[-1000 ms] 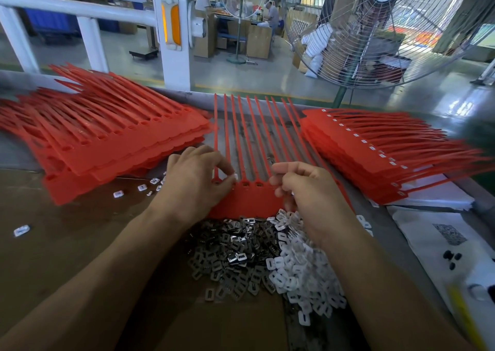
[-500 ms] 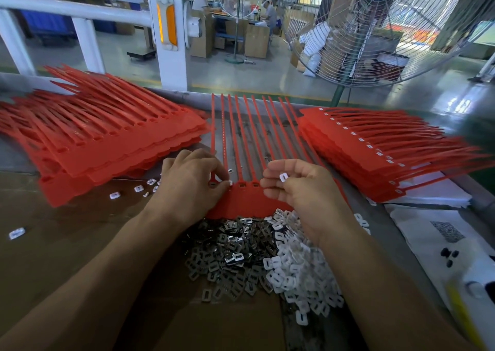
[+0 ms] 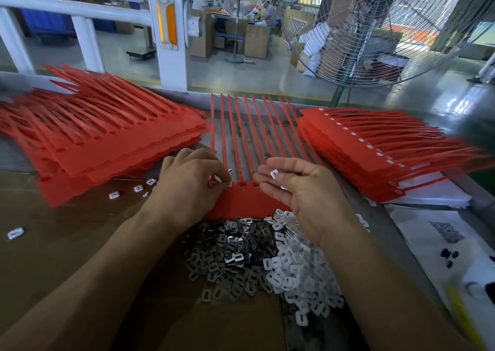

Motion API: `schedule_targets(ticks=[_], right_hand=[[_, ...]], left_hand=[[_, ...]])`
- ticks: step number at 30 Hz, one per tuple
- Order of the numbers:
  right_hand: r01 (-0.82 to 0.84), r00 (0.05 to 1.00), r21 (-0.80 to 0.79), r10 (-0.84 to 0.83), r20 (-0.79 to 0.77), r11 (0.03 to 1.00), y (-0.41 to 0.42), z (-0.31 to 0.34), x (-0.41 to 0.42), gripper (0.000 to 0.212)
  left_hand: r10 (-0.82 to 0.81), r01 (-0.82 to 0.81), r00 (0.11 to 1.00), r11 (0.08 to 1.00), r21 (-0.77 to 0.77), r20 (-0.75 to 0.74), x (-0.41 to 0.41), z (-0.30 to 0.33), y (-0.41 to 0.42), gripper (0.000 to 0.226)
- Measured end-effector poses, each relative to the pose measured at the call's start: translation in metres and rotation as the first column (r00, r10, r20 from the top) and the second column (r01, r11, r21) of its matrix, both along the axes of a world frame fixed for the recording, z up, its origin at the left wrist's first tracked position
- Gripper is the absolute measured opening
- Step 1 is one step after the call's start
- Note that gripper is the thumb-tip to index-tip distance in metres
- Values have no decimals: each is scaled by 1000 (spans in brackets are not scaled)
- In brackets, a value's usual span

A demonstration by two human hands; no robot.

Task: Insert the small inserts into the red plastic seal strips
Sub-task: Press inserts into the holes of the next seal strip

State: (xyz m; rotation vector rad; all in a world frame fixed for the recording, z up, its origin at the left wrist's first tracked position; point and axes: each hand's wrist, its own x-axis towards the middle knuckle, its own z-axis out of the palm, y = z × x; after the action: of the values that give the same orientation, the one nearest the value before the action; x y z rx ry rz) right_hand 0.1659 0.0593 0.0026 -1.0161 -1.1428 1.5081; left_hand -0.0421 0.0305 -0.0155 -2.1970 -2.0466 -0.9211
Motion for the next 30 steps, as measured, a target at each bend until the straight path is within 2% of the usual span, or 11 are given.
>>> schedule_targets(ticks=[6,14,20,22,25,30], right_hand=[[21,997,31,-23,79,999,-3,3,1,21],[38,995,48,-43,94,998,-2,4,2,12],[77,987,86,-88,136,993,1,0,3,14],[66,988,81,-76,131,994,1,0,4,17],[49,991,81,-59,118,995,1,-1,6,18],[38,991,89,-49,127,995,2,-3,5,13]], left_hand=[[-24,18,991,999,-50,-131,1,1,-3,15],[-55,27,968,993,-116,-247,6,8,-6,31],[-40,-1,912,995,-99,-408,21,11,-8,32],[-33,-13,931,992,-123,-364,20,10,-8,32],[-9,-27,978,986,-165,-210,14,5,-10,34],[52,-50,998,994,-97,22,12,-4,-6,32]])
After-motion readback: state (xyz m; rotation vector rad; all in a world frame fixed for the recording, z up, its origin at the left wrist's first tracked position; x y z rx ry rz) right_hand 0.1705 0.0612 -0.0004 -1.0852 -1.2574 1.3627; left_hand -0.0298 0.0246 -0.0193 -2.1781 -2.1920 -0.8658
